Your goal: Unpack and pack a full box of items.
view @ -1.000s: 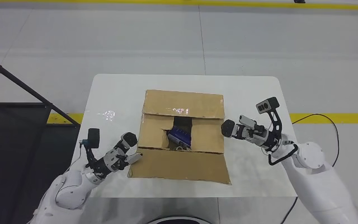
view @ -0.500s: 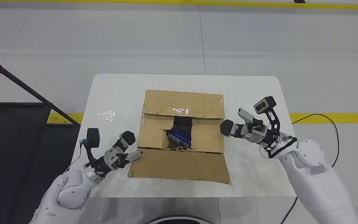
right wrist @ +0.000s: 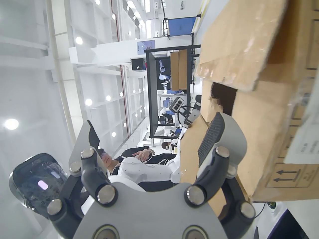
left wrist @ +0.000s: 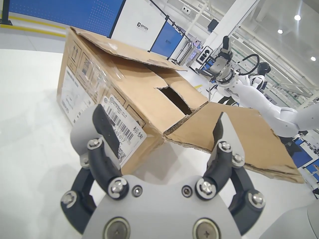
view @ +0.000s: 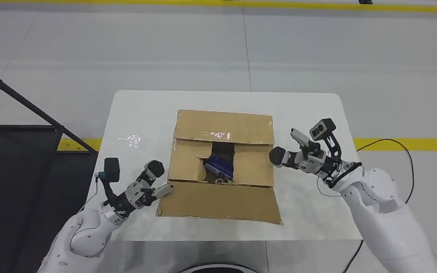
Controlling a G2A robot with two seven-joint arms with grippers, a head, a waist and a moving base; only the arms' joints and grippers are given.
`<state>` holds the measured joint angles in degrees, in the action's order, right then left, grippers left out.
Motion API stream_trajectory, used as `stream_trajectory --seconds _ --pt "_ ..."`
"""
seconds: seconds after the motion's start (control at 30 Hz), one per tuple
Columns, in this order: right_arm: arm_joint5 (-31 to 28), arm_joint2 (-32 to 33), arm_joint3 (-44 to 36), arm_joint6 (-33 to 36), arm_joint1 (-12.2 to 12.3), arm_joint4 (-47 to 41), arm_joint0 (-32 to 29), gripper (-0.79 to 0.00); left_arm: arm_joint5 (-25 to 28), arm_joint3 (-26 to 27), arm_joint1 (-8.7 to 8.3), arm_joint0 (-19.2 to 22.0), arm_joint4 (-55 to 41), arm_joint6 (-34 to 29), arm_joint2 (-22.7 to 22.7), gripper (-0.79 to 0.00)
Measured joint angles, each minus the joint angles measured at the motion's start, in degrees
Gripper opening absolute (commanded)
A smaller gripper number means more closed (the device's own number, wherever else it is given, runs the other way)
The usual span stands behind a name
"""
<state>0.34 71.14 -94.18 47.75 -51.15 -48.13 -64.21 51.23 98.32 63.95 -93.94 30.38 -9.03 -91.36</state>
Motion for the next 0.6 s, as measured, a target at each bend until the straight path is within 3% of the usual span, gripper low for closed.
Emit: stream_trajectory --seconds 0.33,0.6 --pt "5.76 -1.73 1.39 -2.5 -0.78 2.06 1.88 0.0 0.0 0.0 0.0 0.0 0.0 0.0 0.0 0.0" --pt "5.25 -3.22 3.04 -6.23 -1.8 2.89 3.26 0.0 0.0 0.0 0.0 0.0 0.0 0.0 0.0 0.0"
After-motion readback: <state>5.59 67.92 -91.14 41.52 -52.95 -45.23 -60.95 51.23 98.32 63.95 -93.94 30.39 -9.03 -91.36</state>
